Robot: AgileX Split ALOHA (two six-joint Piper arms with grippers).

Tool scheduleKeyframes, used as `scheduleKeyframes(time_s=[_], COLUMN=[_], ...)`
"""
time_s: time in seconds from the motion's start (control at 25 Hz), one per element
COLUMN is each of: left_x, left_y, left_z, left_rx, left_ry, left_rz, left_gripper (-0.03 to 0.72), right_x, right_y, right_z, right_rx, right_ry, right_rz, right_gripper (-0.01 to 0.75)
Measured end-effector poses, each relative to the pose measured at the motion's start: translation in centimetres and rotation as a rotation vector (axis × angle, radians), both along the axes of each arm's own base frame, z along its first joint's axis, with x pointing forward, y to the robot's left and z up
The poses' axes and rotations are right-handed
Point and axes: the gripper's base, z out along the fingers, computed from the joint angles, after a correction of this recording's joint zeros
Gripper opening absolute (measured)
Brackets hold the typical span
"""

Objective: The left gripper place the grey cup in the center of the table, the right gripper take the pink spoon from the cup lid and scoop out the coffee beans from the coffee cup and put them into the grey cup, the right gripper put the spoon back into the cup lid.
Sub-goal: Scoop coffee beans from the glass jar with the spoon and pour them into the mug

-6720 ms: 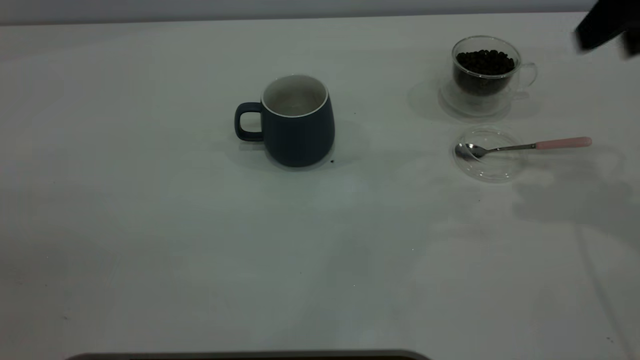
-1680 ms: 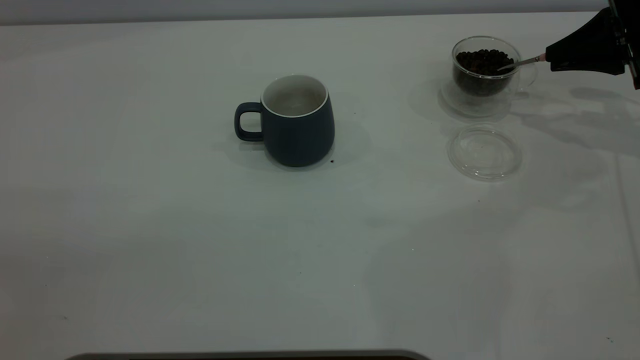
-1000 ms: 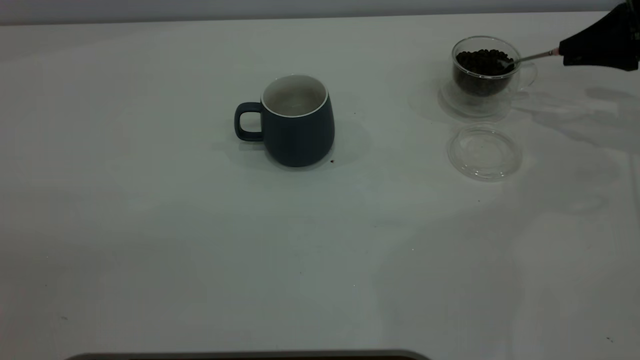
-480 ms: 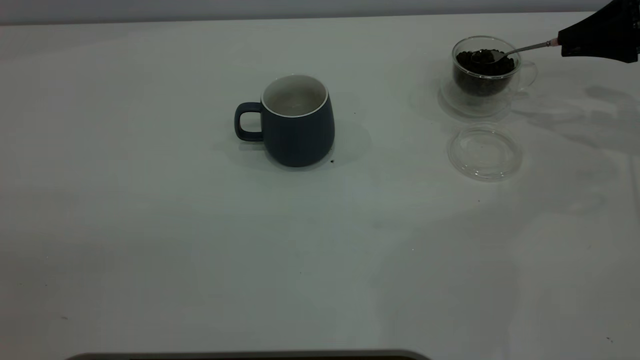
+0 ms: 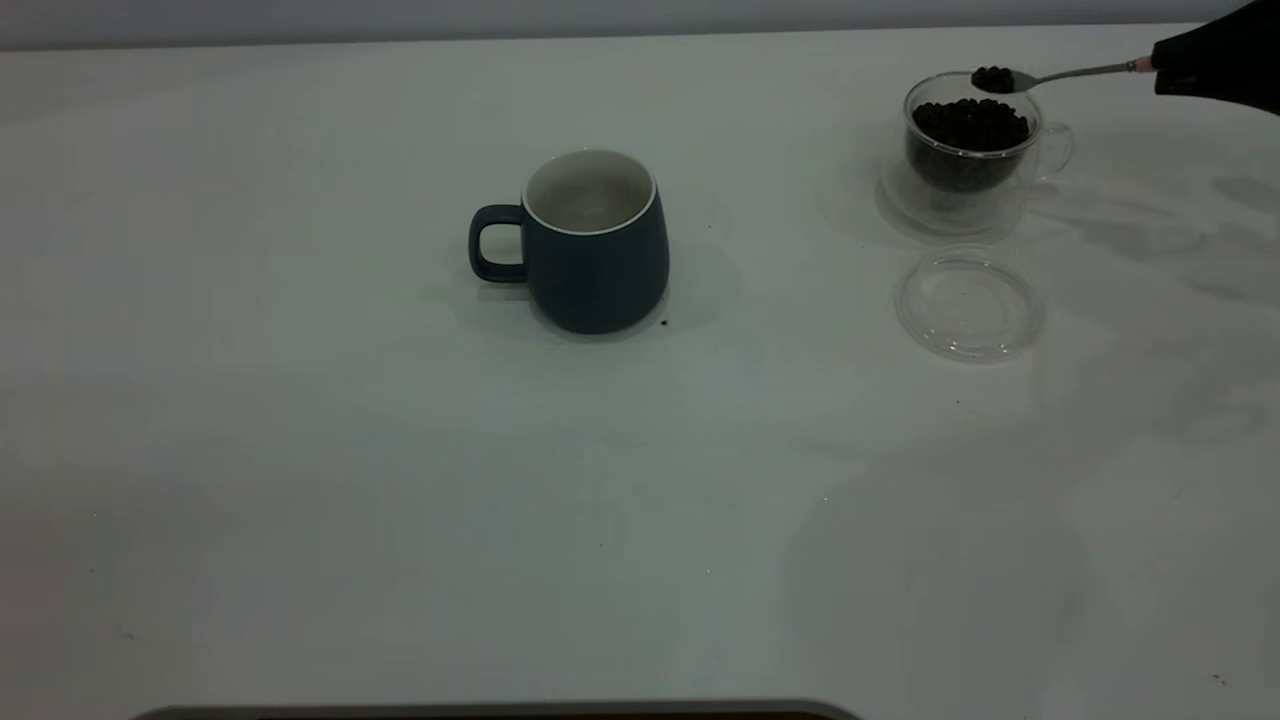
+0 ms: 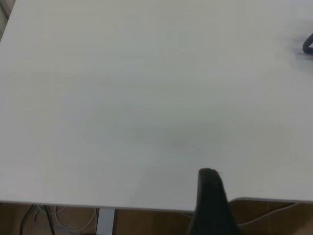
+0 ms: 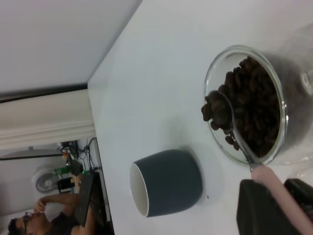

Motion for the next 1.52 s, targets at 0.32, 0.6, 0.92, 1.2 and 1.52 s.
scheduleKeyframes(time_s=[0.32, 0.6, 0.92, 1.2, 1.52], left_x=[0.0, 0.0, 0.0, 0.0, 0.0], left_y=[0.0, 0.0, 0.0, 0.0, 0.0], left_z=[0.0, 0.0, 0.0, 0.0, 0.0], left_rx=[0.000, 0.000, 0.000, 0.000, 0.000], left_ry=[0.000, 0.000, 0.000, 0.000, 0.000], left_rz=[0.000, 0.000, 0.000, 0.000, 0.000], left_gripper=[0.567, 0.567, 0.567, 0.567, 0.567], right_x=[0.3, 0.7, 1.4, 1.8, 1.7], right_y=[0.0, 1.6, 5.3, 8.5, 13.1], right_z=[0.1, 1.0, 1.1, 1.2, 1.3], right_rx=[0.016, 0.007, 0.022, 0.034, 0.042], right_ry=[-0.018, -0.035, -0.042, -0.044, -0.044], right_rz=[-0.025, 0.020, 0.086, 0.146, 0.245], right_gripper=[0.093, 0.093, 0.093, 0.093, 0.093])
